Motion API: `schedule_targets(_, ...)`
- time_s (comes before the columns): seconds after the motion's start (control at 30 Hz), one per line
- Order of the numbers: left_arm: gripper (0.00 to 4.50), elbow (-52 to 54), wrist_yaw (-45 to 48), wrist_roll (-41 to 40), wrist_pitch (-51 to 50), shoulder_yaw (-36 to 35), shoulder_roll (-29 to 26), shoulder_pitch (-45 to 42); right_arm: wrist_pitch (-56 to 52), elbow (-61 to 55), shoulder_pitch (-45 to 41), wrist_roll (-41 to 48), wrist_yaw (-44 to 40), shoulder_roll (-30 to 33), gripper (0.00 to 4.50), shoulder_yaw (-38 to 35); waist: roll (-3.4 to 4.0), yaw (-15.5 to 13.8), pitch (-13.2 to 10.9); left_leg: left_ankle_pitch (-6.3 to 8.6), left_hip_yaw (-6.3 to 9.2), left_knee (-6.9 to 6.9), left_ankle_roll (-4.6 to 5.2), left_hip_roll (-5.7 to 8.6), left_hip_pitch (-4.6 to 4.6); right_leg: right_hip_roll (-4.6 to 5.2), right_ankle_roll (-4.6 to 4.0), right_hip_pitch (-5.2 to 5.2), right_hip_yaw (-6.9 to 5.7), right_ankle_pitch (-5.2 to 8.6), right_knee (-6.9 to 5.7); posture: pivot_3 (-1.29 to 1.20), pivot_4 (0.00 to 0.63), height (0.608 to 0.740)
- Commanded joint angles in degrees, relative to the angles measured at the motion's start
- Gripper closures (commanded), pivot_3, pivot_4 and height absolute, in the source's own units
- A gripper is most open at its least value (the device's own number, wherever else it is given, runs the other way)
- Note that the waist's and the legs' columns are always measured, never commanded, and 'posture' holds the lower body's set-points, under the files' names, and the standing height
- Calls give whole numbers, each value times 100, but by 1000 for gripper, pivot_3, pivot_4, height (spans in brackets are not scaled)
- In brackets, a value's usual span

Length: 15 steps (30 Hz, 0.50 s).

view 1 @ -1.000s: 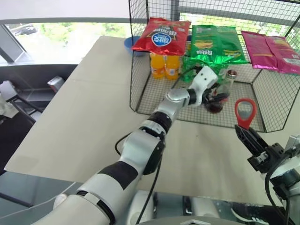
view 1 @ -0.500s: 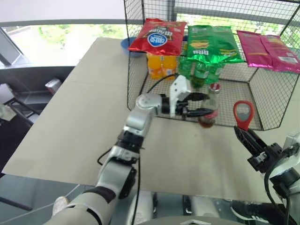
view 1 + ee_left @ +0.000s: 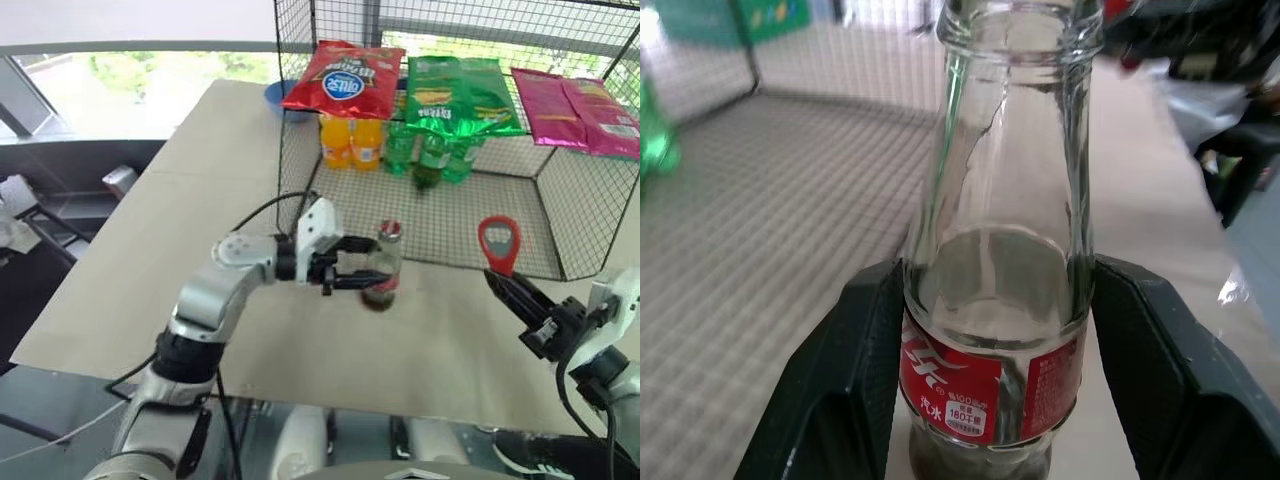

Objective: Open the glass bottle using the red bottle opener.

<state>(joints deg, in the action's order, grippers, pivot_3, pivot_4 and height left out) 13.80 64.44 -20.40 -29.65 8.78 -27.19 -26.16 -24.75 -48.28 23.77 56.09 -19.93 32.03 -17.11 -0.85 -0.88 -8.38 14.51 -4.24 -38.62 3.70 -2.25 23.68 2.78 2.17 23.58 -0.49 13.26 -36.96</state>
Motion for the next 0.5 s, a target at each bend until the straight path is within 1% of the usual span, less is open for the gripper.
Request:
schedule_targets(0.03, 2298, 65, -227, 3, 130, -14, -10, 177, -6, -7, -82, -83, -126, 32, 4500, 75, 0, 0, 0, 0, 0, 0, 0, 1, 0, 1, -1, -1, -1, 1, 1, 0, 150, 740)
schedule_targets(0.1, 2298, 56, -276, -36, 203, -2, -16, 242, -17, 4, -124, -102, -161, 42, 4500, 103, 1, 7, 1, 0, -1, -1, 0, 1, -2, 1, -1, -2, 1, 0, 1, 0, 150, 740)
schedule_targets(0.2, 720, 98, -307, -117, 294, -25, -33, 248, -43, 40, -212, -114, -197, 73, 4500, 117, 3, 17, 2, 0, -2, 0, 0, -1, -5, -2, -1, -2, 1, 0, -2, 0, 150, 740)
schedule_targets(0.23, 428, 107, -302, -152, 326, -44, -34, 236, -56, 56, -245, -127, -205, 81, 4500, 124, 3, 18, 2, 0, -3, 0, 0, -1, -4, -2, -1, -2, 2, 0, -2, 0, 150, 740)
schedule_targets(0.27, 33, 133, -286, -211, 325, -69, -37, 238, -61, 61, -265, -157, -227, 85, 4500, 139, 3, 12, 1, 0, -1, 0, 0, -2, -4, -3, -1, -1, 1, 0, -2, 0, 150, 740)
schedule_targets(0.5, 33, 65, -262, -493, 402, -142, 62, 187, -72, 34, -514, -396, -259, 27, 4500, 387, 2, 9, 1, 0, -2, 0, 0, 0, 0, -1, 0, -1, 1, -1, 0, 0, 150, 740)
